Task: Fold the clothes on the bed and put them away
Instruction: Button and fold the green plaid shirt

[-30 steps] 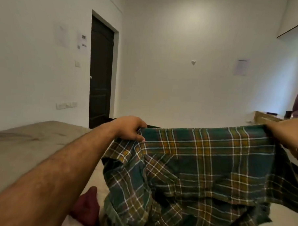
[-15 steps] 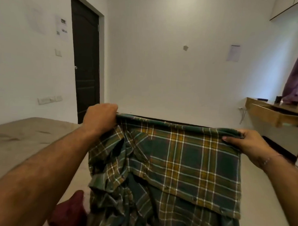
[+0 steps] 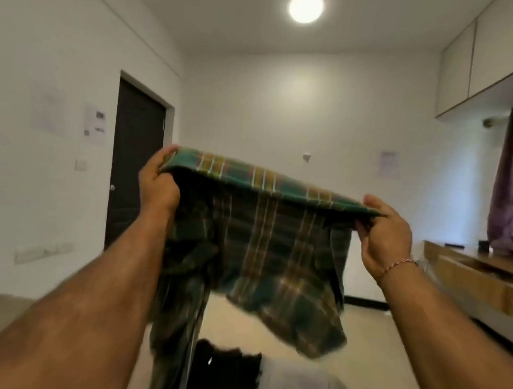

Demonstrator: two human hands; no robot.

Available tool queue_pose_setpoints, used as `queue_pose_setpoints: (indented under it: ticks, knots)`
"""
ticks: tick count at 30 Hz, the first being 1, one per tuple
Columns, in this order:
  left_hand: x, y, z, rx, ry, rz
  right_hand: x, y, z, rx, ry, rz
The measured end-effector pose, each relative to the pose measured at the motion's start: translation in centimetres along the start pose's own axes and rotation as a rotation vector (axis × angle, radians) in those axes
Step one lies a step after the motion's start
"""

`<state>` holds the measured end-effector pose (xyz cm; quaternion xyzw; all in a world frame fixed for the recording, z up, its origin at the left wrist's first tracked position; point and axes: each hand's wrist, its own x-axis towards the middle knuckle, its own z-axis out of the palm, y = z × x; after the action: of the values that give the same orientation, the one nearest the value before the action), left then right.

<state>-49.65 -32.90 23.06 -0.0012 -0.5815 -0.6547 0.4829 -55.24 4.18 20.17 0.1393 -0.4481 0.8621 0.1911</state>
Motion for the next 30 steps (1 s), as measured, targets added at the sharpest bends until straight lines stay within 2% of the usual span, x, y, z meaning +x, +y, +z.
queue_pose_setpoints:
  ticks: [3, 7, 9, 13, 16, 17, 18, 20, 21, 23, 25, 27, 30]
  knots:
    - [0.9, 4.3, 1.7, -0.08, -0.03, 0.28, 2.8, -2.6, 1.4, -0.024, 0.054, -0.178]
    - [-0.4, 4.8, -1.7, 0.122, -0.097, 0.438, 1.1, -2.8, -0.4, -0.162, 0.03, -0.197]
    - [-3.4, 3.7, -4.7, 0.352, -0.139, 0.497, -1.3, -1.9, -2.6, -0.283, 0.018, -0.2]
    - [-10.7, -0.5, -12.7, 0.789, -0.214, 0.427, -8.1, 1.5, -9.8, -0.496, -0.01, -0.095]
    - [-19.3, -4.2, -19.6, 1.346, -0.502, 0.603, -16.3, 5.1, -17.8, -0.775, -0.099, 0.004]
    - [-22.7, -5.9, -22.2, 1.48, -0.637, 0.59, -19.6, 6.6, -20.8, -0.907, -0.154, 0.042]
    - [-27.0, -7.9, -25.0, 1.558, -0.783, 0.44, -23.5, 8.3, -24.4, -1.091, -0.223, 0.096]
    - [-34.2, -11.3, -29.1, 1.615, -1.086, 0.026, -30.2, 11.6, -31.3, -1.388, -0.378, 0.201]
    - [-37.6, -12.9, -31.0, 1.613, -1.274, -0.09, -33.7, 12.8, -34.4, -1.481, -0.436, 0.296]
    - [-43.0, -15.3, -34.2, 1.602, -1.469, -0.268, -40.1, 14.4, -39.0, -1.588, -0.545, 0.46]
    - [-46.3, -15.8, -36.3, 1.578, -1.474, -0.281, -44.7, 14.8, -41.9, -1.602, -0.535, 0.569]
    - [-47.8, -15.1, -37.1, 1.574, -1.384, -0.276, -47.7, 14.2, -43.3, -1.596, -0.462, 0.587]
    - [-46.7, -14.0, -37.3, 1.567, -1.426, -0.335, -48.7, 12.3, -42.9, -1.626, -0.443, 0.555]
